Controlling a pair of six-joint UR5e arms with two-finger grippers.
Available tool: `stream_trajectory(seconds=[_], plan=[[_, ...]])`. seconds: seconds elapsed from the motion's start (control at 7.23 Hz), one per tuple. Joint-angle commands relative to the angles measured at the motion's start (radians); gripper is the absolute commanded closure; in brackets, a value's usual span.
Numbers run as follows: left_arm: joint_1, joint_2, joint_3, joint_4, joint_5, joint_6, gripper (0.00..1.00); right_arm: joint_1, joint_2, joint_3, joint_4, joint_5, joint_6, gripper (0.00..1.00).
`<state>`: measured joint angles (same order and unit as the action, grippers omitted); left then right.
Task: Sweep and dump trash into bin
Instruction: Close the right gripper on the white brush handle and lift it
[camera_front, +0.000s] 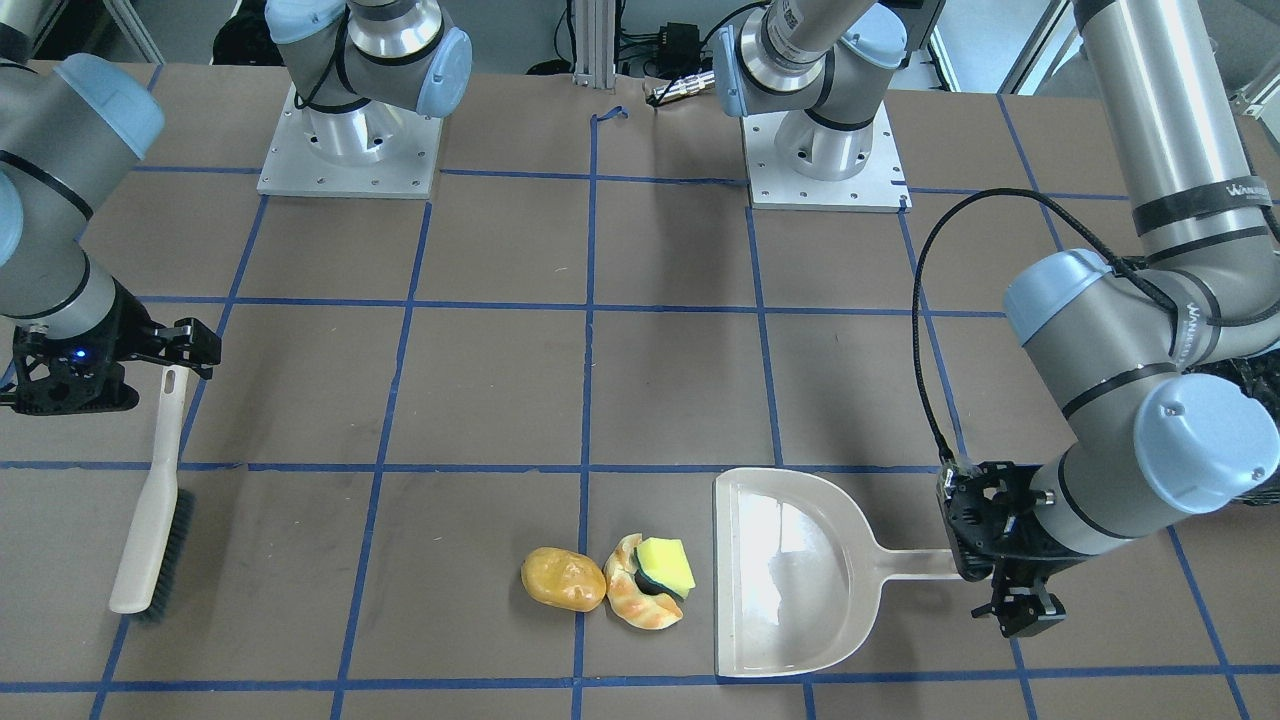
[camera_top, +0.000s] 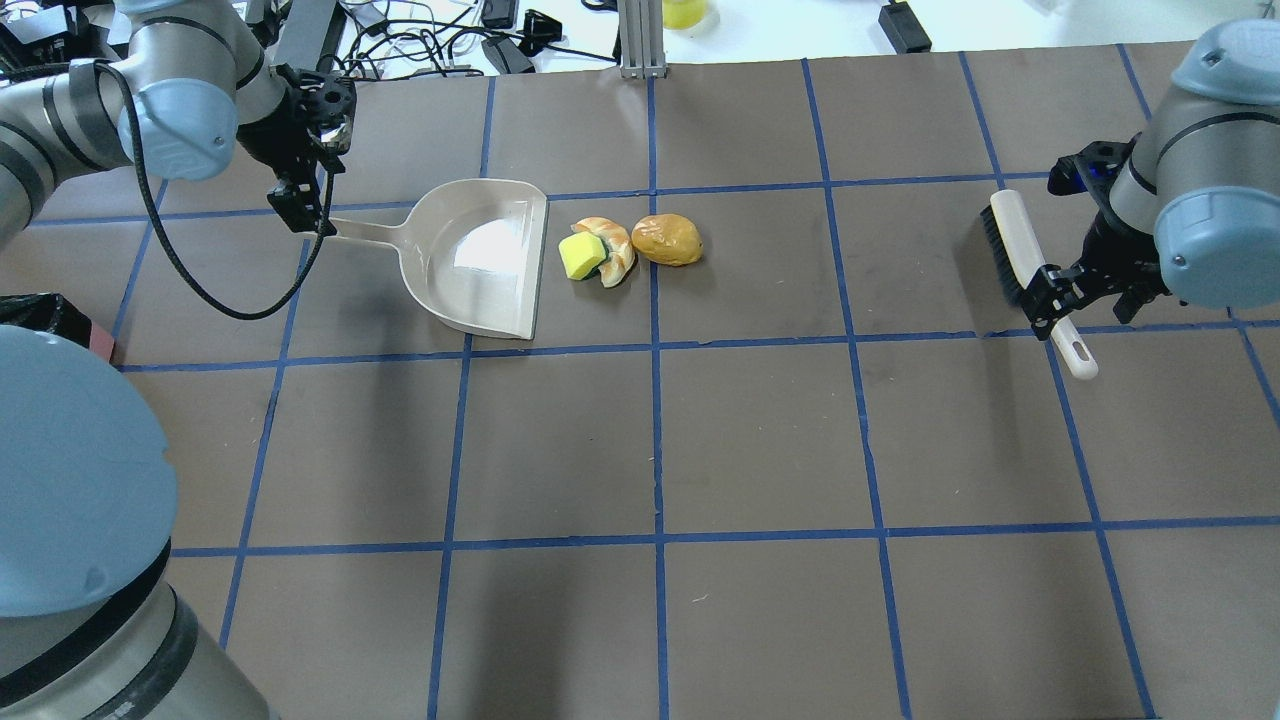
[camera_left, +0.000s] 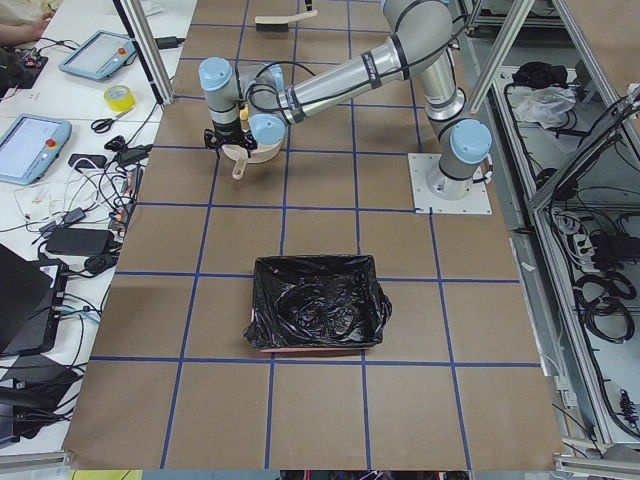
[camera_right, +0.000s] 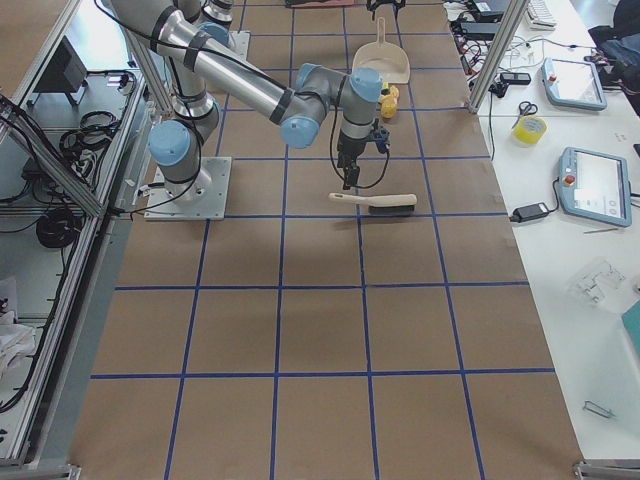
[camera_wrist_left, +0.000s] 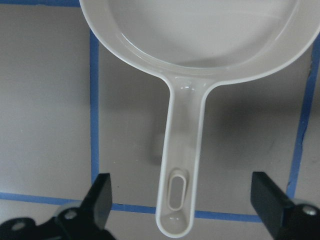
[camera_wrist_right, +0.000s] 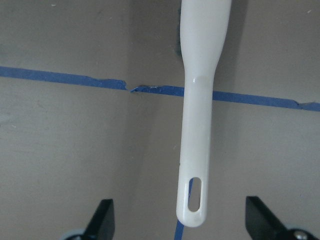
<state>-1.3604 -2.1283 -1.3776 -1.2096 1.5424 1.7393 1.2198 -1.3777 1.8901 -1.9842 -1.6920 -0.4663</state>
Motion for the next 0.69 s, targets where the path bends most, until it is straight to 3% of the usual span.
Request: stream_trajectory(seconds=[0.0,0.55], plan=[[0.023,-0.031,0.011,-0.054,0.002,-0.001,0.01,-0.006,0.057,0.001,-0.005,0.009,0.015,0.08],[0.035,-0.047,-0.018,-0.053,-0.002,-0.012,0.06,-0.057,0.089,0.003,0.007,-0.005,0.04,0.11]])
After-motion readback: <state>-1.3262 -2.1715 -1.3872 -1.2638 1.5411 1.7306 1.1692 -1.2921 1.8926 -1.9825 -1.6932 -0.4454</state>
